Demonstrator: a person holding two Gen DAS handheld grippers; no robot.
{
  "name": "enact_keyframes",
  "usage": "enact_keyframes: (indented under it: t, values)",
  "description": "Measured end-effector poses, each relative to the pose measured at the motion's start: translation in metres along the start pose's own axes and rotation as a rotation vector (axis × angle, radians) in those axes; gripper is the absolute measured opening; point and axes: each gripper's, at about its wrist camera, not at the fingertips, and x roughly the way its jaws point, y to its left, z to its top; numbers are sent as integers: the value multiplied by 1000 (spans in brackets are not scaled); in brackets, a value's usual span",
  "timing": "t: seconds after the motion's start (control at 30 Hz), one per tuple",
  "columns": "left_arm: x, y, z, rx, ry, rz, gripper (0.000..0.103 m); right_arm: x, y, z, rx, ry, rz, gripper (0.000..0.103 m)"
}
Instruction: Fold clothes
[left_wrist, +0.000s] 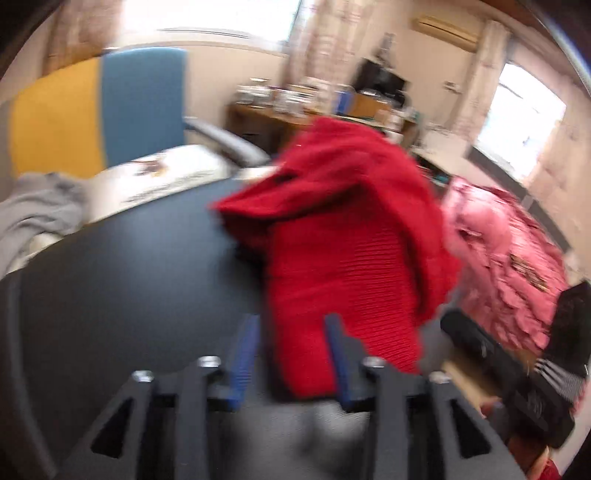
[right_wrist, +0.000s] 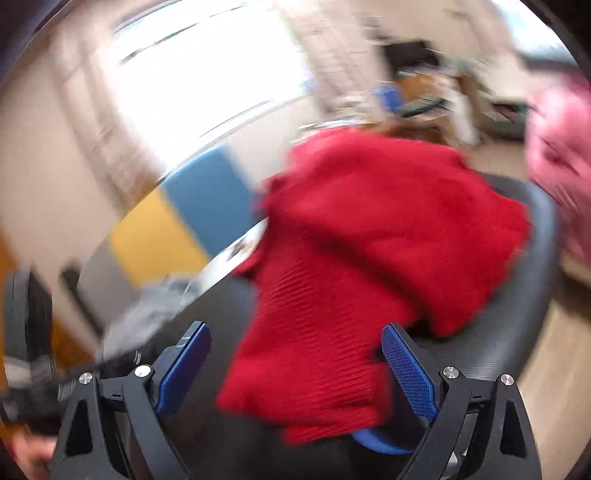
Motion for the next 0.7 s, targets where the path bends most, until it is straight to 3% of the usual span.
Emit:
enact_keyframes:
  t: [0.03,0.07,0.17,0.27,0.33,0.4,0.43,0.47,0.5,0.57,0.7]
  values:
    - [11,-13,5,18,15,-1,86,7,-15,9,31,36,-43,95]
    - [21,-25,9,35,20,3,88,12,-25,14,52,58,-69,95]
    - [45,-54,29,66,14,8,88,17,-61,22,179,70,-78,95]
    - [59,-78,53,121,-45,38,91,17,-88,21,277,83,-85,95]
    - [79,-98,60,244,-42,128,91,15,-92,21,292,83,-93,95]
    - [100,-104,62,305,6,202,91,11,-88,22,265,59,-101,95]
    - [110,-99,61,282,58,185,87,12,-84,27,241,43,-100,95]
    - [121,-93,59,248,115,156,67,13,-80,32,210,25,-98,95]
    - [129,-84,56,183,166,93,58,15,-75,38,171,5,-109,95]
    - [126,-69,52,90,191,16,26,19,-72,48,103,-4,-147,95]
    - [84,-59,50,64,101,-109,19,53,-68,64,44,70,-140,95]
